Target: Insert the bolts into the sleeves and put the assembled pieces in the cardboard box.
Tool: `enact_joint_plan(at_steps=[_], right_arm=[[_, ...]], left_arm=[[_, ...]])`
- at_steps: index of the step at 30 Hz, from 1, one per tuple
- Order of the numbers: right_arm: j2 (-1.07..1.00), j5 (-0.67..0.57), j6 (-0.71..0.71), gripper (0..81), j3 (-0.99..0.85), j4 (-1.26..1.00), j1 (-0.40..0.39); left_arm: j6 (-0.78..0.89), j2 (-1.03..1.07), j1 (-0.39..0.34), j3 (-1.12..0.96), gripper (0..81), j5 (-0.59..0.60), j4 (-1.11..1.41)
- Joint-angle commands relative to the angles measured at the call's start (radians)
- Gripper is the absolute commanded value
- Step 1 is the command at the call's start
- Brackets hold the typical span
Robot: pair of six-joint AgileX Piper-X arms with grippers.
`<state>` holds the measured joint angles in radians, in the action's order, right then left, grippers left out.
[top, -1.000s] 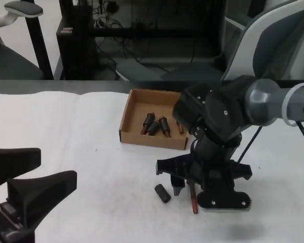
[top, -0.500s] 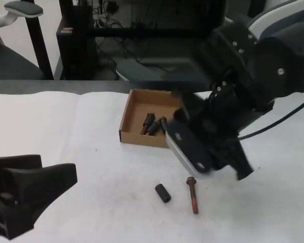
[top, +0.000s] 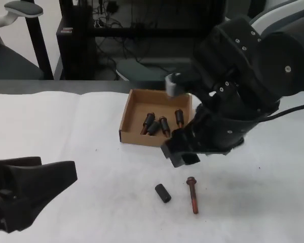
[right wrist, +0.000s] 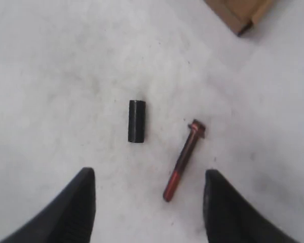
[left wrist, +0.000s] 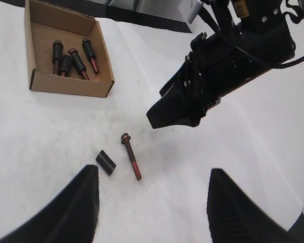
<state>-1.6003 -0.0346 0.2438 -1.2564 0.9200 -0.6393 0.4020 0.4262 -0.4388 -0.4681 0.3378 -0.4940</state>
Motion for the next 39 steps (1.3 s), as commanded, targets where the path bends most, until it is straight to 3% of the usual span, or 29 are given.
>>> enact_joint_plan(at_steps=[1, 6, 25, 31, 39], right_arm=[[0.005, 0.035, 0.211, 61.7, -0.003, 0.046, -0.002], [-0.04, 0.035, 0.311, 61.7, -0.003, 0.055, 0.003], [-0.247, 0.035, 0.296, 61.3, -0.003, -0.052, 0.003], [-0.279, 0.035, 0.24, 36.7, -0.004, -0.084, 0.003], [-0.28, 0.035, 0.222, 35.4, -0.004, -0.124, 0.019]], left_arm=[[0.002, -0.009, -0.002, -0.001, 62.0, -0.001, 0.012], [0.002, -0.009, -0.002, -0.001, 62.0, -0.001, 0.012], [0.002, -0.009, -0.002, -0.001, 62.0, -0.001, 0.012], [0.002, -0.009, -0.002, -0.001, 62.0, -0.001, 0.012], [0.002, -0.009, -0.002, -0.001, 62.0, -0.001, 0.012]])
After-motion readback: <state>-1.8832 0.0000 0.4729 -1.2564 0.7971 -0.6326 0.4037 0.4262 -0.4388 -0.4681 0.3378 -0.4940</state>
